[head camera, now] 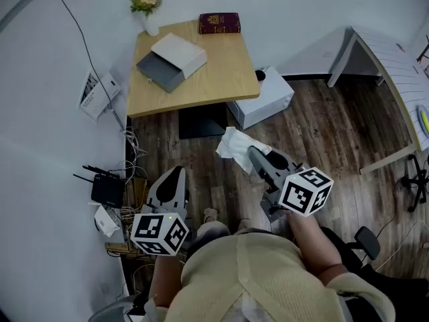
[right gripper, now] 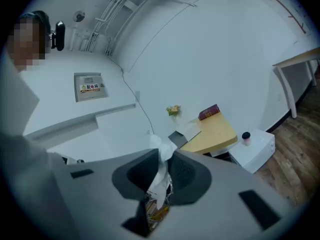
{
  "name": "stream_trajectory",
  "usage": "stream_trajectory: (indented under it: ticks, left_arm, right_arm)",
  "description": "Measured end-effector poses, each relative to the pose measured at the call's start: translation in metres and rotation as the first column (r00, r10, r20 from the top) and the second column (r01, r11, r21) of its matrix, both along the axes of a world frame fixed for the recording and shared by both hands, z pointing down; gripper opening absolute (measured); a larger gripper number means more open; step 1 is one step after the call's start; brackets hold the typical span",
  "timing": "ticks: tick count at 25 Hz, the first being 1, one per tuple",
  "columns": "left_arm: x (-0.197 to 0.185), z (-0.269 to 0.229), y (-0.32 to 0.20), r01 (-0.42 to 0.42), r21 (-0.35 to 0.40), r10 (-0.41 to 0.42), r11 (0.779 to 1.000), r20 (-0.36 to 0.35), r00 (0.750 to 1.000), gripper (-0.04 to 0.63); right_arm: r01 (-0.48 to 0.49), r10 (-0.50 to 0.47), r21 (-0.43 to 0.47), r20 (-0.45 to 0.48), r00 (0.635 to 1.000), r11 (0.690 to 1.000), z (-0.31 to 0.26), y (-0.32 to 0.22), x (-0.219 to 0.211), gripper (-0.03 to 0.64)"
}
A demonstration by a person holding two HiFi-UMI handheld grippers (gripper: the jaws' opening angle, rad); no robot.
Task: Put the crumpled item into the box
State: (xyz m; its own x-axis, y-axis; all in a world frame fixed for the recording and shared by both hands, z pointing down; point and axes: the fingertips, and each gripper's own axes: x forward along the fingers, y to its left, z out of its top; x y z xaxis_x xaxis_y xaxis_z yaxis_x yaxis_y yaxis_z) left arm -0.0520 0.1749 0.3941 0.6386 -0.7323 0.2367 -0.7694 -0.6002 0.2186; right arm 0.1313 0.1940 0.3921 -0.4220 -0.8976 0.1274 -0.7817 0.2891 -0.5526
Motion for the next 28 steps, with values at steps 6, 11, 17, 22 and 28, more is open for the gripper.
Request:
stream_trajectory:
  ticks: [6,11,17,22,28]
  left_arm:
    - [0.008,0.005,0.002,-0.006,-0.006,0.006,1.000,0.004,1.000,0.034]
    - [0.018,0.002,0.007,-0.009,-0.004,0.009,1.000,0.004,1.000,0.034]
    - [0.018,0.006,0.009,0.010,-0.012,-0.010,1.000,0.008,1.000,0.034]
    - [0.011,0.011,-0.004,0.013,-0.021,-0.013,1.000,0.000,1.000,0.034]
    - [0.012,0.010,-0.019,0.017,-0.014,-0.017,1.000,0.004,1.000,0.034]
  right_arm:
    - [-0.005,0.005,0.002,-0.017,1.000,1.000,0.003,0.004,0.005,0.069]
    - [-0.006,0.006,-0.004,-0.014,1.000,1.000,0.006,0.012,0.013,0.069]
    - [-0.006,0.006,-0.022,-0.017,1.000,1.000,0.015,0.019,0.021,0.069]
    - [-0.021,0.020,-0.040,-0.019,1.000,0.999,0.021,0.009,0.018,0.069]
    - [-0.024,0.023,-0.044,-0.021,1.000,0.999,0.021,-0.003,0.021,0.069]
